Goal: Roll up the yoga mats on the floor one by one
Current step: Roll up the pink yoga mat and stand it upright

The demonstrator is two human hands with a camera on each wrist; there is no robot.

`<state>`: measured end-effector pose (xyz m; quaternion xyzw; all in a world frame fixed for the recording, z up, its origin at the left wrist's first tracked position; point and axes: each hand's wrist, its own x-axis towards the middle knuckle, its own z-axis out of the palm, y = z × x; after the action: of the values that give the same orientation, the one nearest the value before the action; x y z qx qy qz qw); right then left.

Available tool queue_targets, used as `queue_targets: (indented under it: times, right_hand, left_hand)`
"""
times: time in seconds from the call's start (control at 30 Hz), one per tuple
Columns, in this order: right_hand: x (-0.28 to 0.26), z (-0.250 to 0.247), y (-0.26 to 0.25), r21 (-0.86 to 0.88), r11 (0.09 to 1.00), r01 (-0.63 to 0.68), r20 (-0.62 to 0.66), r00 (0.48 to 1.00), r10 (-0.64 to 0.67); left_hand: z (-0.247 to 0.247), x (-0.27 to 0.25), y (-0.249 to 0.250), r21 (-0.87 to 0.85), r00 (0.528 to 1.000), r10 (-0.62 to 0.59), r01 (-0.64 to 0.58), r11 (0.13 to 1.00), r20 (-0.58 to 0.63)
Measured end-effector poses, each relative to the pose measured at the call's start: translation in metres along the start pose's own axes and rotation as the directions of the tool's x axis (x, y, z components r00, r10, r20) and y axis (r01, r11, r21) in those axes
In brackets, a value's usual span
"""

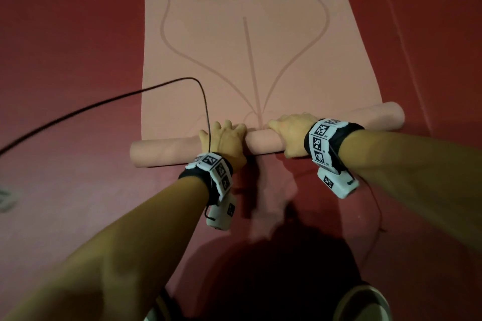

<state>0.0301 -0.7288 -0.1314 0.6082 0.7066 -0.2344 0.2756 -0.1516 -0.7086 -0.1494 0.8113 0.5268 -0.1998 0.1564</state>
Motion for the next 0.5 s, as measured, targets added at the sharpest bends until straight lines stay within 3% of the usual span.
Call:
queue_targets:
  times: [0.13,0.3,0.4,0.5]
  right_hand:
    - [-0.003,0.012,-0.007,-0.136,0.987,-0.079,-0.175,0.983,0.055]
    - [0.004,0.015,-0.011,-0.124,0.986,-0.112,-0.175,0.981,0.09]
    - [0.011,0.006,-0.008,-0.066,0.994,-0.09,-0.124,0.989,0.082]
    - [0.015,-0.008,-0.002,0.011,0.999,-0.047,-0.06,0.997,0.047]
  left_hand:
    - [-0.013,0.014,-0.003,-0.046,0.996,0.015,-0.012,0.999,0.086]
    - [-0.022,0.02,-0.005,-0.049,0.983,0.012,-0.003,0.999,0.181]
    - [-0.01,0.009,0.009,-0.031,0.997,-0.064,0.066,0.997,0.054]
    - [0.0,0.001,0.023,0.011,0.995,-0.024,0.026,1.0,-0.101]
